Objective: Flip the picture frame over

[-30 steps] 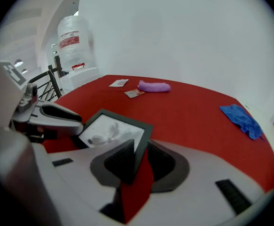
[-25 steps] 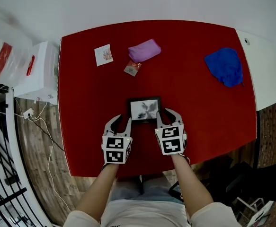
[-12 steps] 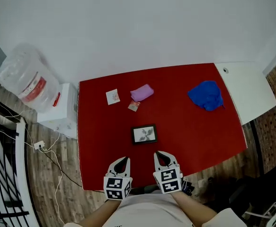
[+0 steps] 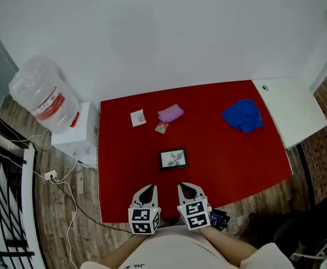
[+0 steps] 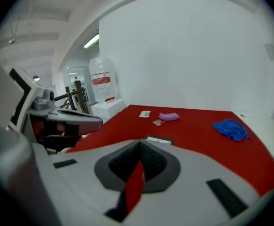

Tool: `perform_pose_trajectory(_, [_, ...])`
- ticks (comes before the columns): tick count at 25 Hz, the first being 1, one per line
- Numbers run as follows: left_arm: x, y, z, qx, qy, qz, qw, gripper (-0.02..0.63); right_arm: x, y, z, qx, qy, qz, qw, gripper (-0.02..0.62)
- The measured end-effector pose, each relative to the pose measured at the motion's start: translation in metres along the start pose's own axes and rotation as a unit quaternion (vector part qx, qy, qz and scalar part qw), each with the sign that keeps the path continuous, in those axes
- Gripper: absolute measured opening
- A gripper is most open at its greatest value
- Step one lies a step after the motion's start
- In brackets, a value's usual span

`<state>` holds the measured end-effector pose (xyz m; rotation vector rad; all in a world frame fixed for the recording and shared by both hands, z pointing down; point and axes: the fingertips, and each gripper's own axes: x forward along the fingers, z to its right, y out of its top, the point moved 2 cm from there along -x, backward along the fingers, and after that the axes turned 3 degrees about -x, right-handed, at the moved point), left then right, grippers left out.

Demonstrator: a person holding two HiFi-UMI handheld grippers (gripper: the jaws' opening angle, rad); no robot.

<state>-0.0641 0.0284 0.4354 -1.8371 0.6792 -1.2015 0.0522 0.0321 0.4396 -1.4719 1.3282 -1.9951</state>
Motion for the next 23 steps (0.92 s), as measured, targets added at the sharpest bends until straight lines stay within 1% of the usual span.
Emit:
perform_pose_trajectory(6, [-0.005,-0.002,0.001,-0.001,0.004,0.005,1.0000,0.006,-0.003,-0.002,0.005,-0.003,-0.005,0.005,1.000,0.005])
perform_pose_trajectory(10, [-0.006,0.000,0.002,-0.002,0.004,0.008,1.0000,0.006,-0.007,-0.004,0.011,0.008,-0.011,0.001,1.000,0.003])
perform_pose_trajectory(17, [-0.006,-0.005,0.009,0.003,-0.001,0.006,1.0000,0.006,-0.011,-0.011,0.017,0.021,-0.011,-0.002,1.000,0.005])
perform_pose_trajectory(23, [-0.005,-0.004,0.008,0.004,0.001,0.007,1.0000,0.006,-0.009,-0.010,0.017,0.019,-0.008,-0.003,1.000,0.005])
